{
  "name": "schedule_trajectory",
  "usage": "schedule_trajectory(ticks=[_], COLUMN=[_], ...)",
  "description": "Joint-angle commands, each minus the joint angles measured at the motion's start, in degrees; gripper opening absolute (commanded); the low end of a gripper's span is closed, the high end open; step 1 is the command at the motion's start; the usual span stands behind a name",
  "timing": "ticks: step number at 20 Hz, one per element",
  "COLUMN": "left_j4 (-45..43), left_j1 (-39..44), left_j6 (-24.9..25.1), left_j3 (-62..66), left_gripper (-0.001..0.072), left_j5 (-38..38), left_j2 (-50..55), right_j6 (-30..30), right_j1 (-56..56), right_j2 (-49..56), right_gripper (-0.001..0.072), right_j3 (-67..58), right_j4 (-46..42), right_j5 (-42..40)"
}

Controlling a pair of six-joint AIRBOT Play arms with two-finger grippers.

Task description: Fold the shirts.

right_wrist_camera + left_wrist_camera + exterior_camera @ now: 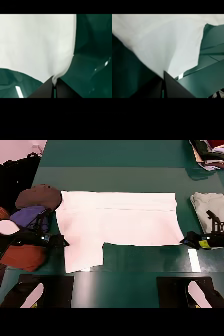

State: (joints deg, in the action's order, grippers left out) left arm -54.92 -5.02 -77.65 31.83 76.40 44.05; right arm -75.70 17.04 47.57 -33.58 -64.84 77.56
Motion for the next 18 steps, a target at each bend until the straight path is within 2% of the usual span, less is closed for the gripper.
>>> schedule_trajectory(ticks=[1,4,7,11,14,18], left_j4=[-0.9,0.0,-0.2,-0.4,-0.3,-0.2], left_j1=[0.0,0.0,0.0,0.0,0.0,0.0], left_j6=[-4.8,-5.6,-5.9,-4.3,-1.6,-1.4], left_j3=[0.6,4.9,9.9,14.5,18.0,25.5], left_gripper=[0.0023,0.0023,0.0023,0.0023,0.0024,0.0024], left_j5=[8.4,12.7,3.7,-9.1,-16.6,-22.7], left_j2=[-8.9,-10.3,-9.5,-0.7,11.3,26.8], right_j6=[-0.4,-1.3,-1.4,-1.5,-2.2,-4.9], right_j1=[-0.4,-0.4,-0.8,-5.5,-9.9,-13.2], right_j2=[-8.6,-14.0,-12.7,-0.3,12.8,28.9], right_gripper=[0.0018,0.0017,0.0017,0.0017,0.0017,0.0018], right_j3=[-3.2,-6.6,-10.9,-17.7,-24.9,-36.1], right_j4=[-8.8,-11.8,-11.4,-11.3,-11.3,-11.2], right_j5=[10.4,12.2,10.9,5.6,0.7,-1.6])
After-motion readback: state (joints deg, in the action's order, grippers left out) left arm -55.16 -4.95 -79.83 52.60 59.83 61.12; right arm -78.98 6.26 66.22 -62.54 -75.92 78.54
